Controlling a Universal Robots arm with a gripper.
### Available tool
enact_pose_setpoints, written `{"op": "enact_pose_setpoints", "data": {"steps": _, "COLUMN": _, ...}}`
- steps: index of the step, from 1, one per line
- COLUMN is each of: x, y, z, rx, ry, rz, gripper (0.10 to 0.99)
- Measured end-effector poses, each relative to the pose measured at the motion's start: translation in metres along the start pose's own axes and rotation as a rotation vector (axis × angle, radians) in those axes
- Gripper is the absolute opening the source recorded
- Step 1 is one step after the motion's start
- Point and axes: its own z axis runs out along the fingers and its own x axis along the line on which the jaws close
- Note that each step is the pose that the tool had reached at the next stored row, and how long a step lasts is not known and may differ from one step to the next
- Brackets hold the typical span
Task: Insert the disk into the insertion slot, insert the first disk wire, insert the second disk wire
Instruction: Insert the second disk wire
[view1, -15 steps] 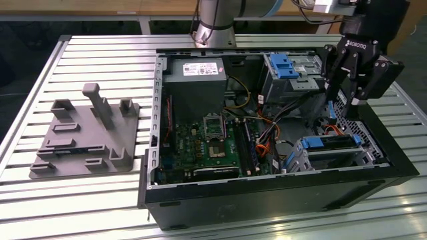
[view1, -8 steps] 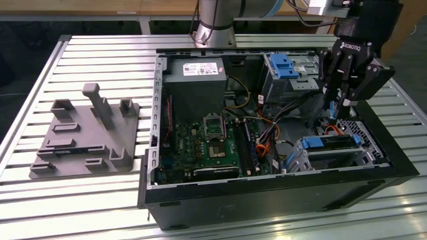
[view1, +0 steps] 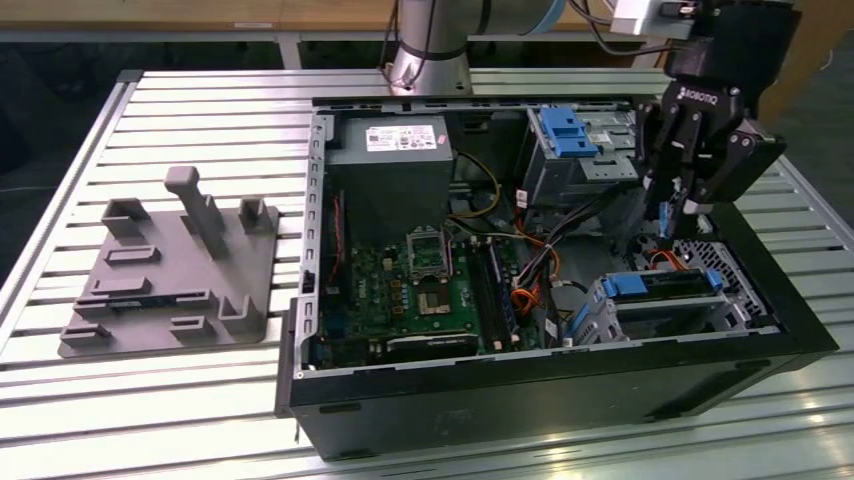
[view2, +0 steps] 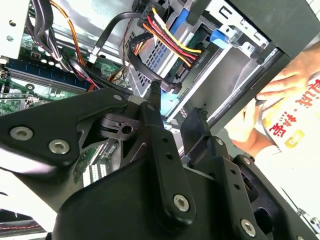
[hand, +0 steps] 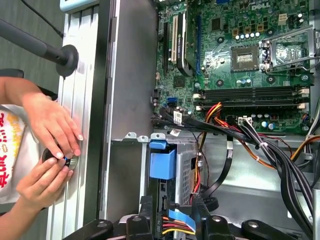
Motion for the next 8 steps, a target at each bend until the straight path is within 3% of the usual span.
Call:
{"op": "enact_pose_setpoints", "data": {"steps": 4, "x": -0.0007, "y": 0.0, "z": 0.0016, "rx": 0.002, "ry": -0.0011, "rz": 0.001, "gripper": 0.427}}
{"op": "enact_pose_setpoints", "data": {"steps": 7, "x": -0.0011, "y": -0.0001, "z": 0.0025, "rx": 0.003, "ry": -0.002, "rz": 0.0, "gripper": 0.294}}
{"op": "enact_pose_setpoints", "data": {"steps": 8, "x": -0.0012, "y": -0.0002, "z": 0.0028, "rx": 0.003, "ry": -0.0021, "rz": -0.001, "gripper": 0.294}}
